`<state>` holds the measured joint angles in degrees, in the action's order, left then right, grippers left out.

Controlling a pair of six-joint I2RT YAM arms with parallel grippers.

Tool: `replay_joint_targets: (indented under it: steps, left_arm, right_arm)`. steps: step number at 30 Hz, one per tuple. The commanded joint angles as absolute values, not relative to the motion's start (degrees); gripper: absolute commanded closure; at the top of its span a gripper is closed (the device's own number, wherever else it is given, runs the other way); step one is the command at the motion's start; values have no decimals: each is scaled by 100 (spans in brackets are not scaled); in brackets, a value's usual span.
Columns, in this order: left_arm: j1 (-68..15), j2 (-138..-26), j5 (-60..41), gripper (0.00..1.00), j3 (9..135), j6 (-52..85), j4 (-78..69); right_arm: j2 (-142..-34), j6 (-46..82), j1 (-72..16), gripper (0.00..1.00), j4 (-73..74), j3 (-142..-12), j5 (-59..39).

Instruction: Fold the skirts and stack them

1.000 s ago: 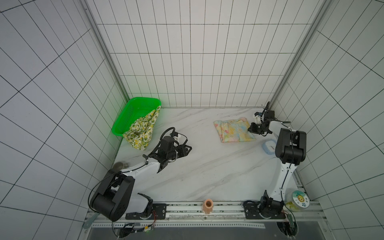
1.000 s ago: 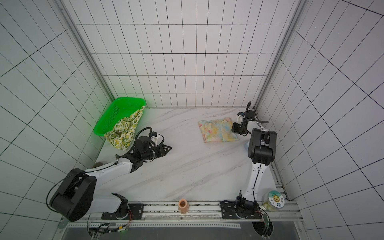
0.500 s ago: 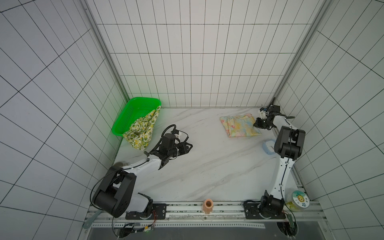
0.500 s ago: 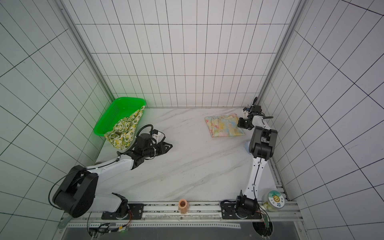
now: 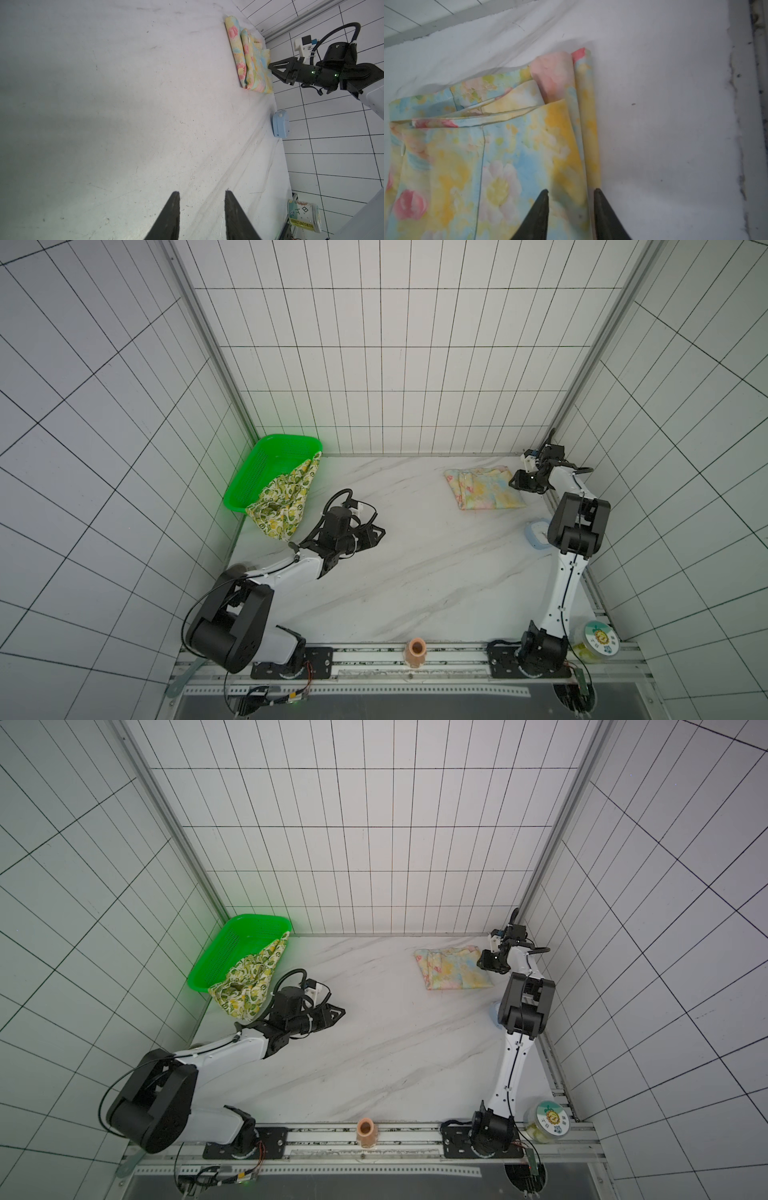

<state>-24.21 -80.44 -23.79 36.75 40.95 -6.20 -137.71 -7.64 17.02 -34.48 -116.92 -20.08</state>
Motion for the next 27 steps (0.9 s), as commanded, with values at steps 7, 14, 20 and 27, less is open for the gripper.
replay_joint_targets:
  steps: [7, 14, 20, 27]
  left_arm:
    - [-2095, -7740, -2085, 50, 4145, 3815, -201]
    - [-1142, -7700, -1290, 46, 4843, 3352, 1137]
    - [-72, -7762, -821, 43, 5302, 3076, 2012]
    - [592, -7899, -245, 41, 6335, 2424, 3211]
  right_arm:
    - [-12042, -206, 1653, 56, -2550, -10737, -2120]
    - [-10294, 487, 769, 55, -1239, -8619, -1872]
    - [-9631, 931, -390, 55, -410, -7422, -2170]
    - [-9690, 1034, -1431, 55, -321, -7159, -2263]
